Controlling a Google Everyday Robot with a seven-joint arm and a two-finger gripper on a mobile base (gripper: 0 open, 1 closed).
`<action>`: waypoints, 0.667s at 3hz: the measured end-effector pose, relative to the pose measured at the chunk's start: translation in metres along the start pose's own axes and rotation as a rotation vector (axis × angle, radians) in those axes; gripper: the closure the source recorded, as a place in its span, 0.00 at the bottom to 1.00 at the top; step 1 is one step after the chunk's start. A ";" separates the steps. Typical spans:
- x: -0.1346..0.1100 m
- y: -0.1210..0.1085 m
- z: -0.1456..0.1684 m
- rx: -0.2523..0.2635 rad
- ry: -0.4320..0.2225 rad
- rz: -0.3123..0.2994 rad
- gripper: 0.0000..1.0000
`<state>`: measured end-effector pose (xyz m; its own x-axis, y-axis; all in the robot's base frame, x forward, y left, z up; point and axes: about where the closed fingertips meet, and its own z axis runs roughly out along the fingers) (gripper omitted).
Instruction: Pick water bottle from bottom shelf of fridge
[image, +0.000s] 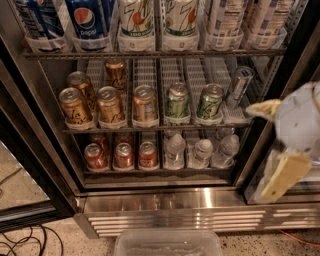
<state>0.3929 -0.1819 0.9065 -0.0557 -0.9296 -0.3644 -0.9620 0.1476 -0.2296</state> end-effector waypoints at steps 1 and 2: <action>-0.009 0.042 0.040 0.013 -0.135 -0.027 0.00; -0.007 0.083 0.088 0.037 -0.253 0.005 0.00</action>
Offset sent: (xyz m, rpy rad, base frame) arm -0.1300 0.0916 -0.2217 0.5173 0.0443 0.0129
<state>0.3371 -0.1335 0.8105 0.0125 -0.8154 -0.5788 -0.9513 0.1686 -0.2581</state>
